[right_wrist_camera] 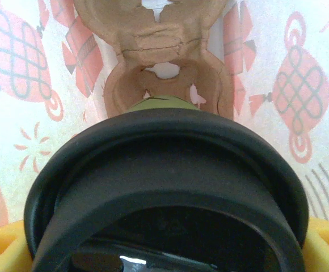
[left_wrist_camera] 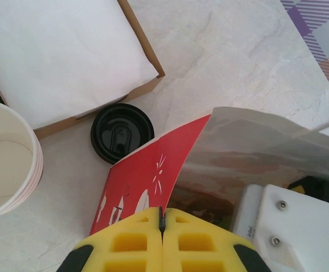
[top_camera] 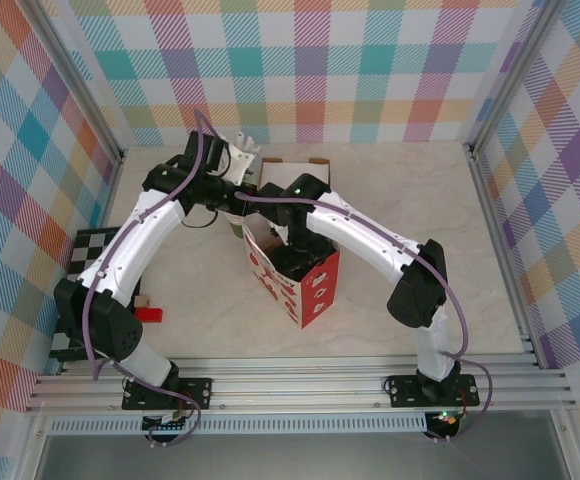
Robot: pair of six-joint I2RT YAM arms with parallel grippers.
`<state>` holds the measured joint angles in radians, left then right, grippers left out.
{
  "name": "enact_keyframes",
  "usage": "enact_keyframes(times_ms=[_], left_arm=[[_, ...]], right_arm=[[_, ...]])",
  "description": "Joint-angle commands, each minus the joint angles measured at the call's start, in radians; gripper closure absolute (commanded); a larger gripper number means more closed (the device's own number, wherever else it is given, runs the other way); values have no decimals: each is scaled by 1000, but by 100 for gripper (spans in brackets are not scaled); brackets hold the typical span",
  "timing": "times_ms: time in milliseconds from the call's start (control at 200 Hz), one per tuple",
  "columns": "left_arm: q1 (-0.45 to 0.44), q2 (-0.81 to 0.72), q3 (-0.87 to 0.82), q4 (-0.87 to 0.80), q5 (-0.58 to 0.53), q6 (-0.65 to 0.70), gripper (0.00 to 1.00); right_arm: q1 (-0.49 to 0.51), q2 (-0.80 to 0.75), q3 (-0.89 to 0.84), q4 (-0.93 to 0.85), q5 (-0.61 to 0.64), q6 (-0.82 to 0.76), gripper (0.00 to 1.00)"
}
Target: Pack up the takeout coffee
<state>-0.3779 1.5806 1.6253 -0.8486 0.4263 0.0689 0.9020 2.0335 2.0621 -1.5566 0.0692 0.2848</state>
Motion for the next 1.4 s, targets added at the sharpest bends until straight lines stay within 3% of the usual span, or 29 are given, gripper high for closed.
enact_keyframes(times_ms=[0,605,1395], left_arm=[[-3,-11,-4,25,69,-9,100],[20,4,-13,42,70,-48,100],[20,1,-48,68,114,-73,100]], right_arm=[[-8,35,-15,-1,-11,-21,58],[-11,-20,-154,123,-43,-32,62],[-11,-96,-293,271,27,-22,65]])
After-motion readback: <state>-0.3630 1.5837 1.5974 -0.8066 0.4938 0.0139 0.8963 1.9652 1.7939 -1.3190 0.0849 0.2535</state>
